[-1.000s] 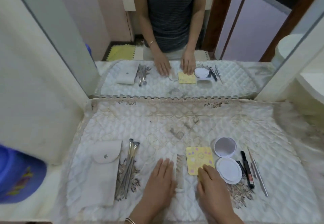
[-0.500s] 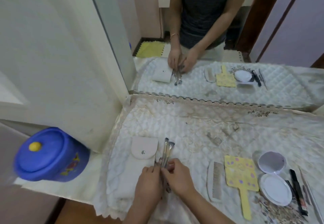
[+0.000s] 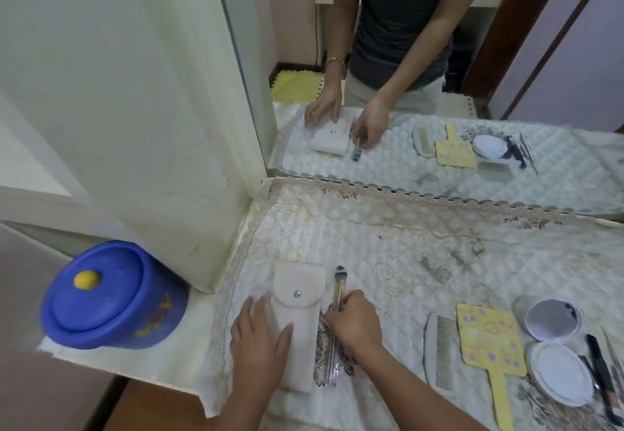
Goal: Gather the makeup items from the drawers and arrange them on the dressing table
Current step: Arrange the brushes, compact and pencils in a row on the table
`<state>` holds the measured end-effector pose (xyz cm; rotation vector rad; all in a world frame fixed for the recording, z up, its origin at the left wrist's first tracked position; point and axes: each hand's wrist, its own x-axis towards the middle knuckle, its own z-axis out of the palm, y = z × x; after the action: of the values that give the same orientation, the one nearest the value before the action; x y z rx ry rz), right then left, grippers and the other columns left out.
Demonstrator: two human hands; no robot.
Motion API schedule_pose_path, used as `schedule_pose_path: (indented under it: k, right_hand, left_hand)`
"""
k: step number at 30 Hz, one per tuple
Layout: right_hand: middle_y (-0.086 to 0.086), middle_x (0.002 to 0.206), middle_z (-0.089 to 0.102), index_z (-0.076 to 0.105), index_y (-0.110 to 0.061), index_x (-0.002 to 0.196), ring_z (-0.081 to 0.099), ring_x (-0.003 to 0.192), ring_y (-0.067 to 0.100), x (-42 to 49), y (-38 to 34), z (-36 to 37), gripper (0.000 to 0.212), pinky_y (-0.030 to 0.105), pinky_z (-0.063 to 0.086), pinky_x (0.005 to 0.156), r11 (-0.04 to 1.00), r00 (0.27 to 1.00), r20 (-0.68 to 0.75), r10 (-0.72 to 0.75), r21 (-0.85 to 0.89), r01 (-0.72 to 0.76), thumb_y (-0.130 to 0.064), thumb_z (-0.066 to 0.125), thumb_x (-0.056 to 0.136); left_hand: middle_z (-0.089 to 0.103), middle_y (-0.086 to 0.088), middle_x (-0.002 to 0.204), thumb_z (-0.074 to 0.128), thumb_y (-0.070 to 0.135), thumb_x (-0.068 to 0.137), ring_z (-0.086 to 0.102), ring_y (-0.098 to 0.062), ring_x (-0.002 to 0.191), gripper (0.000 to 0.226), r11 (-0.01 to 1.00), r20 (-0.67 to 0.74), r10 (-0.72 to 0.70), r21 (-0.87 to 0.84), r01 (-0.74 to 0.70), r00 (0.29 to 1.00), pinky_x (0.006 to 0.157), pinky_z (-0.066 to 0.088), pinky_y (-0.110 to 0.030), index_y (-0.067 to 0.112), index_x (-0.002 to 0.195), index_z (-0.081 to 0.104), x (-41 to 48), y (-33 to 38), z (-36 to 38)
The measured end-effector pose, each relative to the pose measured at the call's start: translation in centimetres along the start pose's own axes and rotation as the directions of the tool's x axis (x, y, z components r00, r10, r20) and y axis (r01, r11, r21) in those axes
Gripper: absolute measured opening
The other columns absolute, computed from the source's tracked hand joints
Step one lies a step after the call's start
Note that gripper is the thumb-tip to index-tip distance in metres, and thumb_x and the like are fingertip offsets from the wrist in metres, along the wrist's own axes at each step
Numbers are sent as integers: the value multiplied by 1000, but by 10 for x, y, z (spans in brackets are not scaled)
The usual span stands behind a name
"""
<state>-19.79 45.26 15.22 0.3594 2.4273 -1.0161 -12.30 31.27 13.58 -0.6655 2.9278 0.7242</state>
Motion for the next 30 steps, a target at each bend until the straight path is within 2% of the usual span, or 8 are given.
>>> schedule_pose_path:
  k: [5, 8, 12, 15, 21, 23, 26, 30]
  right_hand:
    - [-2, 69, 48, 39, -17, 65, 45, 58, 12, 4, -2, -4, 22, 23, 32, 46, 999, 1000, 31, -3, 50, 1, -18, 59, 75]
    - [-1, 65, 53, 47, -14, 66, 50, 58, 14, -1, 6, -8, 17, 25, 39, 50, 973, 999, 12, 45, 226, -46, -12, 63, 70]
    - [3, 71, 60, 58, -10, 76, 60, 73, 24, -9, 34, -29, 10, 34, 49, 65, 945, 994, -57, 98, 317, -75, -11, 66, 71]
    - [-3, 67, 59, 58, -15, 74, 60, 76, 23, -11, 57, -49, 8, 32, 47, 66, 949, 987, -118, 108, 307, -67, -12, 65, 75]
    - [-2, 51, 56, 62, -16, 60, 53, 51, 18, -16, 76, -63, 19, 42, 54, 65, 914, 992, -51, 113, 396, -83, 0, 64, 69]
    - [-4, 51, 56, 63, -17, 60, 53, 53, 18, -17, 81, -64, 20, 41, 53, 65, 914, 993, -58, 102, 398, -71, 1, 62, 68]
    - [-1, 57, 57, 62, -17, 61, 54, 56, 19, -18, 87, -70, 20, 38, 52, 64, 912, 991, -92, 99, 407, -53, 0, 61, 70]
    - [2, 62, 58, 59, -12, 65, 53, 57, 19, -14, 94, -84, 14, 25, 38, 52, 933, 984, -160, 83, 359, -20, -2, 60, 75]
  left_hand:
    - [48, -14, 133, 48, 53, 76, 40, -31, 121, 74, 972, 132, -50, -223, 78, 990, 102, 32, -38, 4, 132, 42, 0, 4, -8]
    - [44, -14, 131, 62, 25, 85, 39, -26, 122, 54, 944, 113, -27, -324, 63, 993, 103, 30, -31, 6, 131, 43, -1, 9, -8]
    - [55, -15, 118, 58, 9, 86, 52, -25, 102, 36, 880, 110, -50, -464, 96, 993, 89, 43, -30, 14, 121, 50, -1, 16, -4]
    - [61, -12, 110, 57, 9, 87, 56, -20, 92, 32, 832, 143, -16, -547, 93, 990, 70, 41, -16, 20, 117, 52, -3, 27, 1]
    - [60, -6, 116, 56, 10, 88, 59, -13, 95, 28, 734, 213, 21, -666, 130, 977, 78, 43, -24, 30, 107, 54, -11, 40, 8]
    - [59, -7, 119, 56, 8, 88, 59, -10, 95, 28, 719, 223, 22, -680, 139, 975, 75, 44, -21, 28, 109, 57, -13, 36, 6]
    - [60, -15, 120, 56, 7, 88, 60, -24, 104, 30, 705, 254, 20, -690, 166, 967, 79, 45, -24, 32, 105, 61, -16, 28, 6]
    - [61, -10, 117, 56, 9, 88, 59, -25, 103, 31, 707, 250, 23, -689, 161, 968, 82, 45, -29, 38, 98, 62, -14, 28, 8]
